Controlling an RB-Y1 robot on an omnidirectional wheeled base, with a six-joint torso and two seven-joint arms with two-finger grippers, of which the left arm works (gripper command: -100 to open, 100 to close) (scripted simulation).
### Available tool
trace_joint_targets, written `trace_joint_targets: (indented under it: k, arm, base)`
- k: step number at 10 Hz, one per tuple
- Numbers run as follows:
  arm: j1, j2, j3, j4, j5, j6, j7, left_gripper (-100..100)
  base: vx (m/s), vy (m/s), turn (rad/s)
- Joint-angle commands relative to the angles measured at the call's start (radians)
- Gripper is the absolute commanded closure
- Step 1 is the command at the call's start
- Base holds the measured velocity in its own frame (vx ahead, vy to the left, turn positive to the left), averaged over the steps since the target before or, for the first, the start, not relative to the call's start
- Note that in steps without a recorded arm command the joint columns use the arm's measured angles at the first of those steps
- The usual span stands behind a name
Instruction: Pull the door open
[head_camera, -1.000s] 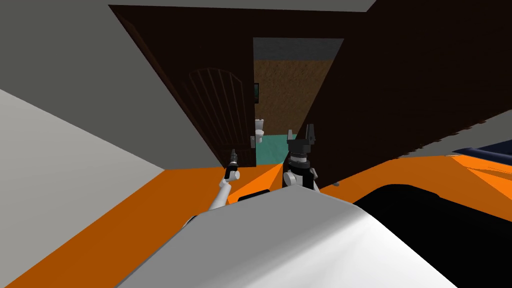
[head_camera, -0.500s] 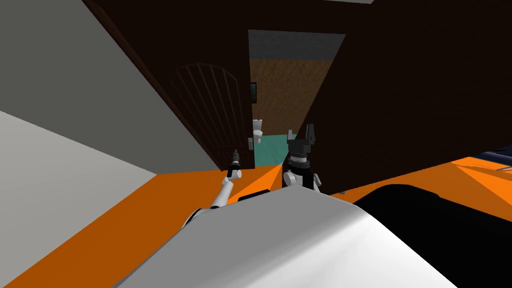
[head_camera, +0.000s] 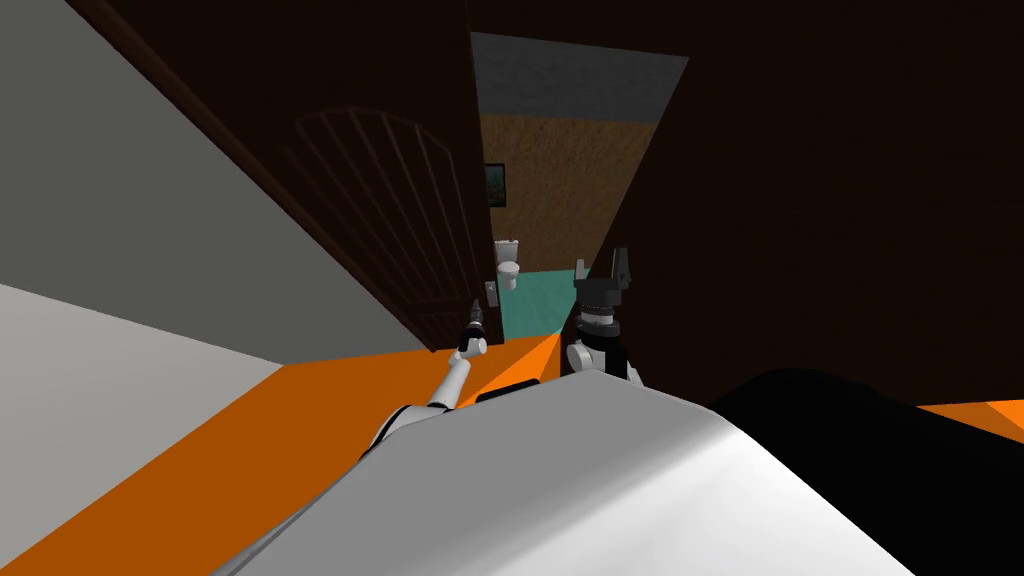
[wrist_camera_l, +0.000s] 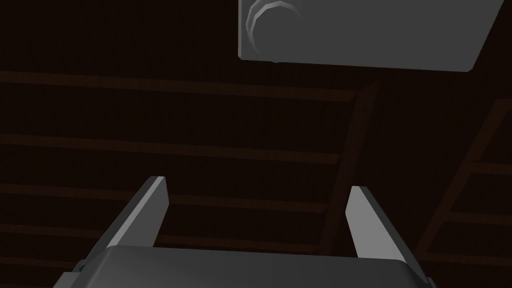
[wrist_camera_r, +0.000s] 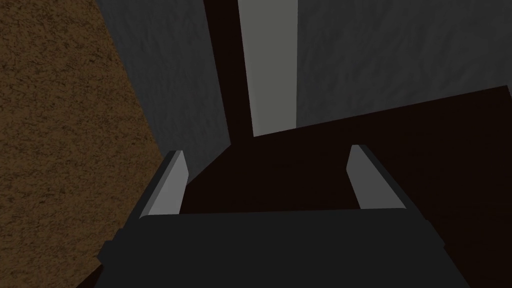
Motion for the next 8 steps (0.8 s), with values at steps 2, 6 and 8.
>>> trace_joint_targets:
  k: [2,6,8]
  arm:
    - [-0.014,-0.011,0.000,0.022,0.006,0.005,-0.010,-100]
    - [-0.011,0.000,0.001,0.019,0.009,0.002,-0.014,-100]
    - [-0.012,0.009,0.002,0.019,0.013,0.001,-0.018,-100]
  base:
    - [0.148,-0.190,-0.052]
    - [-0.078,0.086,-0.020]
    - [-0.198,0.247,-0.034]
